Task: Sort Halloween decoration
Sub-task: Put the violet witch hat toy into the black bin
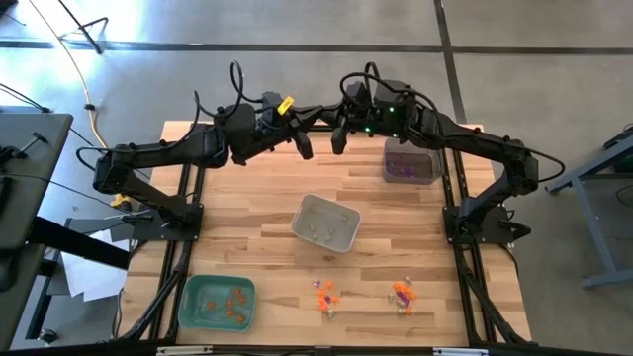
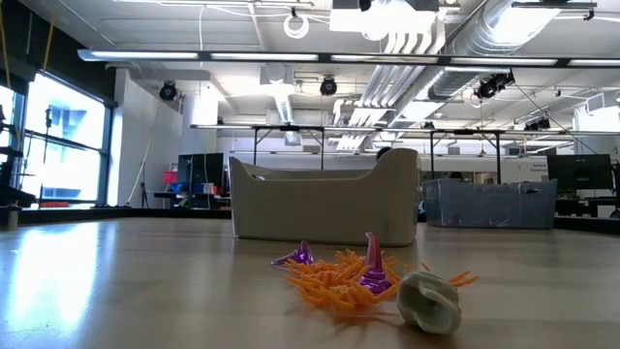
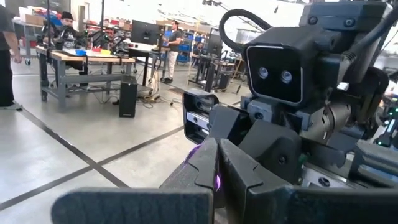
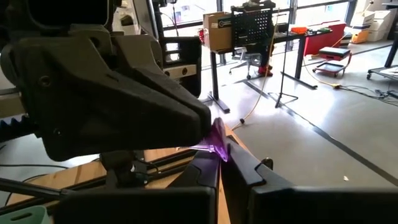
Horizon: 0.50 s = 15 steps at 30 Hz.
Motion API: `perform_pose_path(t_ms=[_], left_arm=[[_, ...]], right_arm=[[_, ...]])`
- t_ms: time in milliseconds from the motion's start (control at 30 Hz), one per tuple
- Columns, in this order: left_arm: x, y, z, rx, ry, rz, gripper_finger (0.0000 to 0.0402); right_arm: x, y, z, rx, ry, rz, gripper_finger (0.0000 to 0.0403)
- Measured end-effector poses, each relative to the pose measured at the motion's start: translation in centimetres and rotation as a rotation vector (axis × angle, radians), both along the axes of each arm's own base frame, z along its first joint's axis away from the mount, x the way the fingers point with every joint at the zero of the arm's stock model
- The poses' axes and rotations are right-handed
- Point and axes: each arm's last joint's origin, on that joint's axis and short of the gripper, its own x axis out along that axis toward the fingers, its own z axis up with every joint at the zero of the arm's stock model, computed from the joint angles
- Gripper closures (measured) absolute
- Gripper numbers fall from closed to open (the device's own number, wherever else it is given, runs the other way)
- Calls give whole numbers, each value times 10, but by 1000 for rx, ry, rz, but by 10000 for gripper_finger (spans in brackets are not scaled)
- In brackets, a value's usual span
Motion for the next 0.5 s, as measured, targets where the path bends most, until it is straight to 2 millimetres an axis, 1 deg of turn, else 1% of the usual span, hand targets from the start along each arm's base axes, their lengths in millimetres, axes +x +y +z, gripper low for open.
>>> perform_pose_path(t_ms=[167,500], left_arm=[[-2,0,1,14,7,20,399],[-6,0,3,48,31,54,376]], right_arm=[[0,0,0,0,-1,0,403],[-1,0,2,-1,-5,3,403]])
